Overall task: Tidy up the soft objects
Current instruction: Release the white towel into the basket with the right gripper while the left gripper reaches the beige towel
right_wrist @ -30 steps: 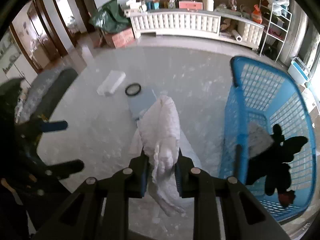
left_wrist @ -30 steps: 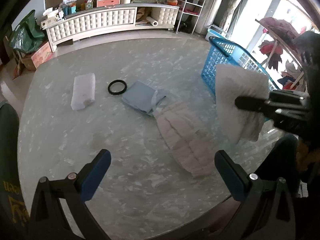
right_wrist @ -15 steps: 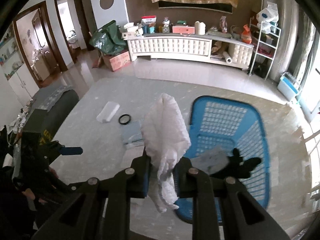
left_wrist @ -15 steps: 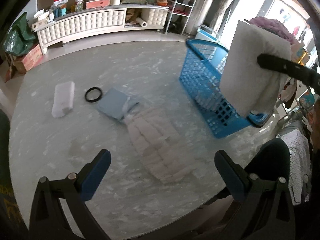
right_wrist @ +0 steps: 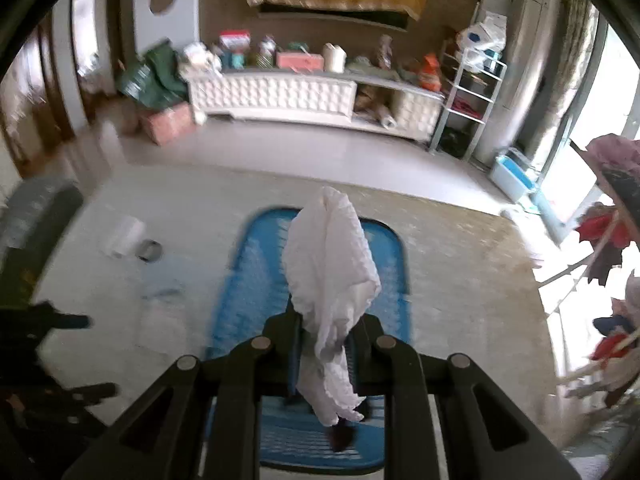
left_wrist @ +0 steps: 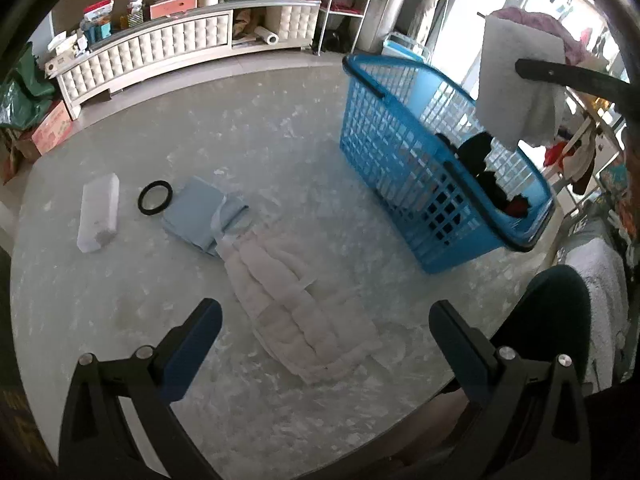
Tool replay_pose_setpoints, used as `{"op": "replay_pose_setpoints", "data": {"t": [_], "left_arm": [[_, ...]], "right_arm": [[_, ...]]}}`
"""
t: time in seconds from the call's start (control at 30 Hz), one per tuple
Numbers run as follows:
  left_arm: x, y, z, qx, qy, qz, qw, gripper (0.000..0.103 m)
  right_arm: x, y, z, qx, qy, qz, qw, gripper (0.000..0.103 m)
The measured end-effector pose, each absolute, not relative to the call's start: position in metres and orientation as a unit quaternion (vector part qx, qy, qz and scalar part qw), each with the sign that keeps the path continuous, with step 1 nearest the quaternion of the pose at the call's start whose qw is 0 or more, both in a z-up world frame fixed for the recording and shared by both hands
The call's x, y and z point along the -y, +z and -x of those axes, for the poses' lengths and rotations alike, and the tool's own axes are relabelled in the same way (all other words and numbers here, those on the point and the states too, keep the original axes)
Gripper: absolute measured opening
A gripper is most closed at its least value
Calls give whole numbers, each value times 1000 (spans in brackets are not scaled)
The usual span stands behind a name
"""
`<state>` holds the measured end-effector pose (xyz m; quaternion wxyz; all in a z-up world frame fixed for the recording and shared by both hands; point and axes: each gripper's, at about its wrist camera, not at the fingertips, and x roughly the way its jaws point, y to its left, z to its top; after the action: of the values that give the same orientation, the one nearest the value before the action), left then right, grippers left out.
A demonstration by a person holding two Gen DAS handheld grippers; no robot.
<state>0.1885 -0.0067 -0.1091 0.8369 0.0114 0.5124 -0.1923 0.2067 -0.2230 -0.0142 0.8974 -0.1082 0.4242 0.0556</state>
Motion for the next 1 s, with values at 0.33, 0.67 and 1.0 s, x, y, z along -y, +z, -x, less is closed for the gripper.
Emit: {"op": "replay_pose_setpoints", "data": {"t": [0.33,0.67,1.0], "left_arm": [[21,-136,-199,-527,-228,-24,819,91],[29,-160,-202,-538,-253,-40,803,83],[34,-187,-209,-561,-261,-52,784,68]], "right_arm": [[209,-82,-244,-490,58,127,860,17],[198,-123,-277,-544,93,77,830,17],[190,-135,-284,-583,87,98,802,19]]}}
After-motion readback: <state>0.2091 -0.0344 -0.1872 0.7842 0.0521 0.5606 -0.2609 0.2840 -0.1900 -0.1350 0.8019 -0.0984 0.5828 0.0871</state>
